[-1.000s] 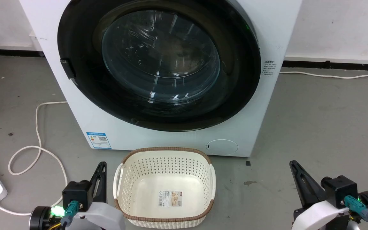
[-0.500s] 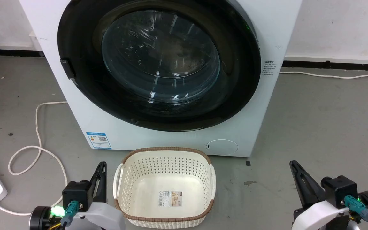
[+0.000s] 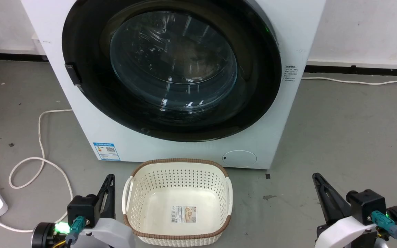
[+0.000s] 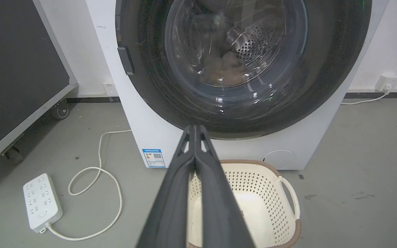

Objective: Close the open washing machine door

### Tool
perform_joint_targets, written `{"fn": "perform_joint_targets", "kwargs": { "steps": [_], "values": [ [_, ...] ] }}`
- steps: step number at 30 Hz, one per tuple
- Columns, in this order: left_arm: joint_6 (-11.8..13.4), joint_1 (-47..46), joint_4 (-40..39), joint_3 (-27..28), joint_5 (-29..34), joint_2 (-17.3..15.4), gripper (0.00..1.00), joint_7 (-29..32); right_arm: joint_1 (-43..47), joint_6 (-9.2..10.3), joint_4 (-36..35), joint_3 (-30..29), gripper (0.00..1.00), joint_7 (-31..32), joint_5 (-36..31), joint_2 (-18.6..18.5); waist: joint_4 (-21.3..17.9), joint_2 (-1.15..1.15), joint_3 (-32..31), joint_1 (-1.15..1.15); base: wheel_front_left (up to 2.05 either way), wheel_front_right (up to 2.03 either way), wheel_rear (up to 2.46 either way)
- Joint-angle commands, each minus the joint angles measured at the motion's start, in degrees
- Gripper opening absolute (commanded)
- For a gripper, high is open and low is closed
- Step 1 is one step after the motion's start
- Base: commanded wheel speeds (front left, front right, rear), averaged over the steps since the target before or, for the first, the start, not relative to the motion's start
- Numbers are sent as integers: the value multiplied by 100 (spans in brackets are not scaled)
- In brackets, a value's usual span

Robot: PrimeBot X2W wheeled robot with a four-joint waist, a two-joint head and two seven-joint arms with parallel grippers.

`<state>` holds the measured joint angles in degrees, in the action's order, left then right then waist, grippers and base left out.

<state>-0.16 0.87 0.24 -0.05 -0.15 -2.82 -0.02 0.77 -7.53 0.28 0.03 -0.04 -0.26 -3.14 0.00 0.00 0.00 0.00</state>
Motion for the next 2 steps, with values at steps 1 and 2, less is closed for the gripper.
{"fn": "perform_joint_targets", "kwargs": {
  "steps": [1,2],
  "values": [
    [16,-87,-24,5,15,-6,0,2,-77,4,-28,-3,0,4,26,26,0,0,0,0,0,0,0],
    [16,-87,-24,5,15,-6,0,2,-77,4,-28,-3,0,4,26,26,0,0,0,0,0,0,0]
  ]
}}
